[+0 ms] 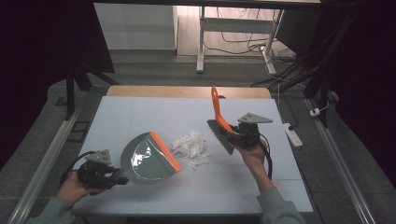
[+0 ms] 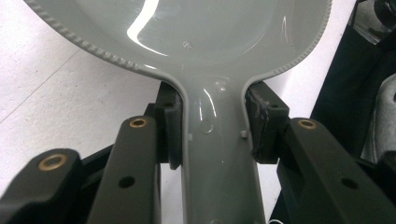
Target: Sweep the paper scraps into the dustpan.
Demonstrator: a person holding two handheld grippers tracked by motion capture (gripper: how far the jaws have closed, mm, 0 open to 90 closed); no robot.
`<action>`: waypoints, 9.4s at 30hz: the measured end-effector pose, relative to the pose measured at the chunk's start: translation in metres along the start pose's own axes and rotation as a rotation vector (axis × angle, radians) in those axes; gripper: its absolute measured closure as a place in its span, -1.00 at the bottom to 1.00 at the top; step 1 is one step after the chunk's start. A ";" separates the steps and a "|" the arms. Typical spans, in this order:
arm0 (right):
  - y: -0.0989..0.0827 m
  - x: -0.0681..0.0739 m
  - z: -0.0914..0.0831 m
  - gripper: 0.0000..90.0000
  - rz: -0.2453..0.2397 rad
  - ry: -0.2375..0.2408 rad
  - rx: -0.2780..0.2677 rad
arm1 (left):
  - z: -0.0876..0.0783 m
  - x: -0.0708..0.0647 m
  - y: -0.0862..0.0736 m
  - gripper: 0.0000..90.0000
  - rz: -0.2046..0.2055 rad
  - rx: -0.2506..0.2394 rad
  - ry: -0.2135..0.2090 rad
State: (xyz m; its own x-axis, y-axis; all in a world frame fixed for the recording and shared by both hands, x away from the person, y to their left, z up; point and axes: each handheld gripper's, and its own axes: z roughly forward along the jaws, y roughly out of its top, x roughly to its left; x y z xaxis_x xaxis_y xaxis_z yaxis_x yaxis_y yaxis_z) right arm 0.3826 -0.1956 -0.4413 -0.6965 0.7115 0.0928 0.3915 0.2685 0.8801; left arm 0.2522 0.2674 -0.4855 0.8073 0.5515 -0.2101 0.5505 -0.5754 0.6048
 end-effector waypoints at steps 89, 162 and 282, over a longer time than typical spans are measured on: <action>0.002 0.020 0.116 0.56 -0.043 -0.017 0.220 | 0.050 0.024 0.020 0.36 -0.014 0.145 -0.100; 0.015 0.100 0.111 0.56 -0.164 0.188 0.155 | 0.051 0.023 0.021 0.36 -0.016 0.144 -0.099; -0.005 0.092 0.043 0.56 -0.032 0.088 0.100 | 0.059 -0.009 0.019 0.36 -0.002 0.158 -0.140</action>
State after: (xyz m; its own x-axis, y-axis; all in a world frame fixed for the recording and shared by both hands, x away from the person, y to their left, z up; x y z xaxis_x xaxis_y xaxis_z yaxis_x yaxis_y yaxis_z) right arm 0.3417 -0.1036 -0.4572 -0.7579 0.6432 0.1095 0.4231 0.3567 0.8329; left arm 0.2683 0.2153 -0.5176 0.8218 0.4700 -0.3221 0.5696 -0.6679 0.4790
